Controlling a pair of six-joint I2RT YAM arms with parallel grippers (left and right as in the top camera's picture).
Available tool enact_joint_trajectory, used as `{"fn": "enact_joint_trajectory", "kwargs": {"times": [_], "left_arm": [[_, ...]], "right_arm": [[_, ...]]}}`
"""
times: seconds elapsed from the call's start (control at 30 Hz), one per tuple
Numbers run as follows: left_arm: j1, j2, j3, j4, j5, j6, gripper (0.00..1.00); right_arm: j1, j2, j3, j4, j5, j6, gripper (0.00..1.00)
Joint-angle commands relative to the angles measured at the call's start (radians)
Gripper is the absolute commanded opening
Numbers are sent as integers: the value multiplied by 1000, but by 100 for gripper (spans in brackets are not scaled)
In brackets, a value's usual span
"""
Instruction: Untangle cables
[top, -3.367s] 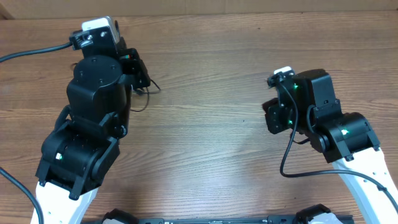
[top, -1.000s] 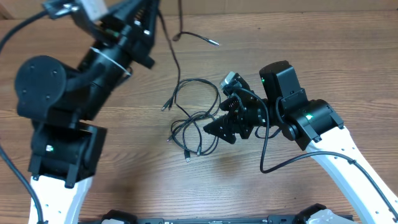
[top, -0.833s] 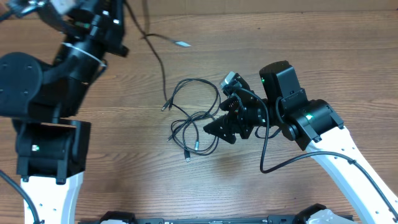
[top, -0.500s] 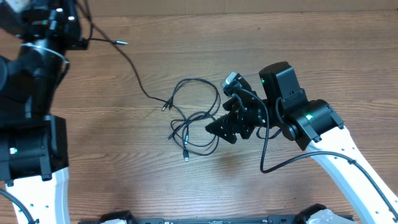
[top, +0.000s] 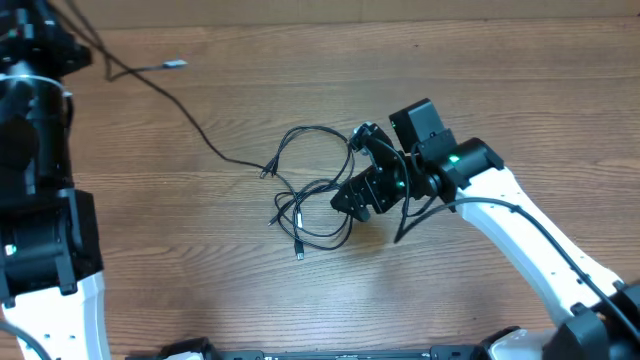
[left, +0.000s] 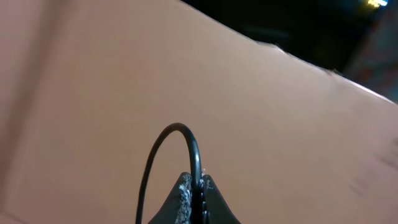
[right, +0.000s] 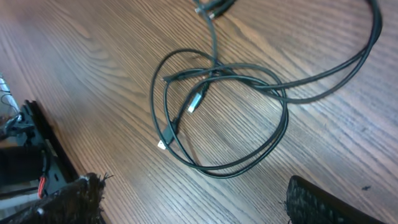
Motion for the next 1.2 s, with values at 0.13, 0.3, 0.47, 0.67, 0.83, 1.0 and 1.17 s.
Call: {"fn": "enact_joint_trajectory", "kwargs": {"times": [0.13,0.3,0.47,0.67,0.83,1.0,1.17], "left_arm": [[54,-69,34,-17,-212,101,4],[90,-72,34,-37,-312,199,4],[130,-72,34,-133,-388,226,4],[140,-72,34,-227,-608,227,4],[140,-69,34,-322,-581,226,4],[140,-61,34,-351,-179,226,4],[138,-16,34,-355,193,226,4]], "right_arm": [[6,26,22,55,1,5,95],[6,26,21,52,2,5,95],[6,26,21,60,2,4,100],[6,42,20,67,2,-2,100],[6,90,19,87,1,-108,100],[7,173,19,111,-75,-249,100],[27,226,19,129,-174,-394,100]]}}
